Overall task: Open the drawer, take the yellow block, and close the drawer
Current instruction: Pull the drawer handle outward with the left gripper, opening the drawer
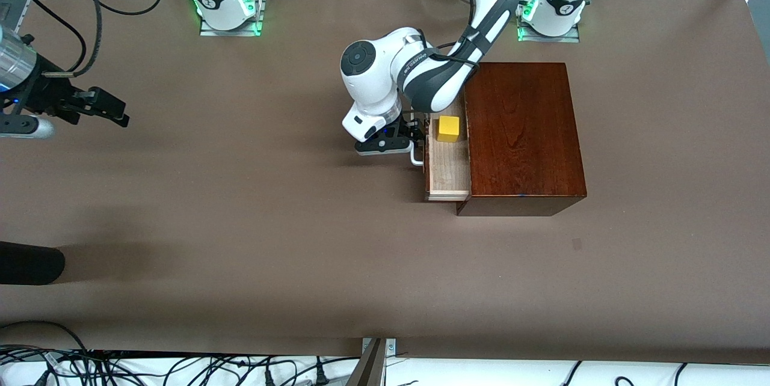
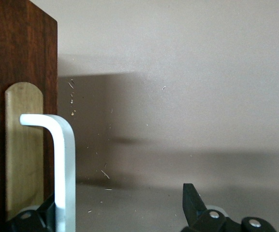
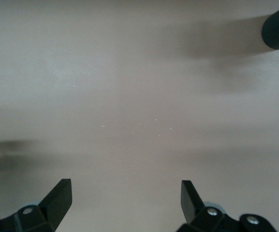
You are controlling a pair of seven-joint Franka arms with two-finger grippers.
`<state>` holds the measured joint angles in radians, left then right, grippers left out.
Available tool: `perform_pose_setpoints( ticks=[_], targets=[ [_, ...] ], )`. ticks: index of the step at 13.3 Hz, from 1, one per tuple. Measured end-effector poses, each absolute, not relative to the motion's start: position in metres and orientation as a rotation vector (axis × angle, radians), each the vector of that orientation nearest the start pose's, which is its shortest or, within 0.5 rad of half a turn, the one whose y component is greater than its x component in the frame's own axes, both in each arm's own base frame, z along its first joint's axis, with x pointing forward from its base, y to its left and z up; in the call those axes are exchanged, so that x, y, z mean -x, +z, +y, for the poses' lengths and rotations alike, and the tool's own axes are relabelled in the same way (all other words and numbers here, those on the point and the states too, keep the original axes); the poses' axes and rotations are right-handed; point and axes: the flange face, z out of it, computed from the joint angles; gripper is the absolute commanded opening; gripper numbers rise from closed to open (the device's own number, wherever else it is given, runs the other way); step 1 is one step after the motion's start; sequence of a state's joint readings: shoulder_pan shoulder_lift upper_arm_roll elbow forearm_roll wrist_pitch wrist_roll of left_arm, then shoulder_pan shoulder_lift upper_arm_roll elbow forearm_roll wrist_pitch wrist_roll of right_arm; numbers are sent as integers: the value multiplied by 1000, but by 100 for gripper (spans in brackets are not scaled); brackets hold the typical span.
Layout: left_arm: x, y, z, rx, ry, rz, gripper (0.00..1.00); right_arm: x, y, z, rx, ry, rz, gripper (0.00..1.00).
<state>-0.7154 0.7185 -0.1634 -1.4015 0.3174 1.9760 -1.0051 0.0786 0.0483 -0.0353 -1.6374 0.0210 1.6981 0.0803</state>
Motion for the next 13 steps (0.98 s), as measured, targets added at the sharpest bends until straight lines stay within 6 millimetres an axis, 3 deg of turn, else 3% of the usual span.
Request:
perform_pose_setpoints(
  ticks=[5, 7, 13],
  targets=[
    [-487, 275, -525, 2948, -87, -35, 100, -577, 576, 30, 3121, -16, 55, 100],
    [-486, 291, -535, 2985, -71, -52, 100, -577, 576, 30, 3121, -15, 56, 100],
    [-487, 291, -536, 2989, -58, -47, 100, -578, 575, 29, 3122, -13, 58, 100]
  ],
)
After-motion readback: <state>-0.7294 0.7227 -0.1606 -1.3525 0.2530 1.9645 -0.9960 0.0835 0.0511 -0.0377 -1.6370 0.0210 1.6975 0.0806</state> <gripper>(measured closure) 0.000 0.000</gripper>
